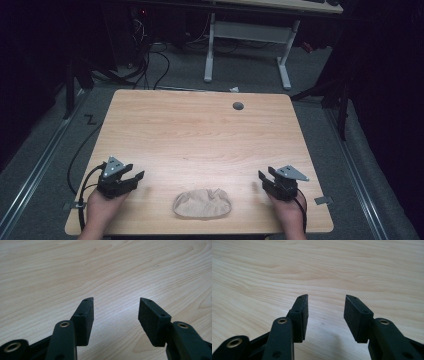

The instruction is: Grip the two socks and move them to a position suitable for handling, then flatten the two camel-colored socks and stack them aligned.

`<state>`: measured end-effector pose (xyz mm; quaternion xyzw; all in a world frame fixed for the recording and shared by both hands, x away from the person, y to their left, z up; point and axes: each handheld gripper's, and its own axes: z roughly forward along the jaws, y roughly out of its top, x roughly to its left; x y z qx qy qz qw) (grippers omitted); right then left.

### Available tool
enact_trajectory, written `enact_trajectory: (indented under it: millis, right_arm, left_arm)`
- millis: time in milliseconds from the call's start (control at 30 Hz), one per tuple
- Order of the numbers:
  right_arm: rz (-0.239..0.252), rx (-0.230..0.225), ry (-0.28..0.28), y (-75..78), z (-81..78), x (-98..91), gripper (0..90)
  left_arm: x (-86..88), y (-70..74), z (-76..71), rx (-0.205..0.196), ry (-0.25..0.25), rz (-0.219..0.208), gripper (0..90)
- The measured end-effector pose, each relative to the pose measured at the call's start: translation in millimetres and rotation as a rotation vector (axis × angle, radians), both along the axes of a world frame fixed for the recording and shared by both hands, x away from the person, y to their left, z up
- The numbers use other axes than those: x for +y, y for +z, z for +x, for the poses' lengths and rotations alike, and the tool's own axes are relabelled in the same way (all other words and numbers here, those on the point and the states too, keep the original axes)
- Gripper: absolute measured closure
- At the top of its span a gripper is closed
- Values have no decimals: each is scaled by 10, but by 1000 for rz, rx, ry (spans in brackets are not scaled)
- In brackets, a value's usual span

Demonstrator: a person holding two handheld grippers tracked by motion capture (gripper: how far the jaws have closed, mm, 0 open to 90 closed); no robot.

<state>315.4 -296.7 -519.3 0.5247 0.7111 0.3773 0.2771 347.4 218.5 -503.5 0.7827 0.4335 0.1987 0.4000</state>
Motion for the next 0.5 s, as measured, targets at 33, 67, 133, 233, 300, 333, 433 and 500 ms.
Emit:
enact_trajectory:
  millis: [33, 67, 133, 233, 300, 333, 433, 500]
  right_arm:
    - [2, 1, -8, -5, 1, -31, 547]
    - [4, 1, -12, -5, 3, -56, 546]
    - [3, -5, -20, -6, 2, -79, 546]
    - [0, 0, -17, -21, -5, -85, 546]
    - [3, 3, -14, -22, -1, -74, 546]
    - [-1, 0, -12, -21, 5, -64, 546]
    - [-10, 4, -2, -30, 24, -23, 546]
    - [-13, 7, 4, -33, 32, 0, 546]
  left_arm:
    - [-13, -1, -4, -2, -5, 9, 464]
    - [-30, 0, -8, -5, -10, 23, 462]
    - [-65, 10, -18, -13, -15, 36, 457]
    - [-93, 8, -12, -18, -21, 39, 454]
    - [-103, -18, -1, -4, -25, 40, 453]
    - [-104, -34, 4, 2, -25, 38, 453]
    - [-90, -44, 2, 16, -27, 30, 452]
    - [-88, -46, -21, 15, -28, 22, 452]
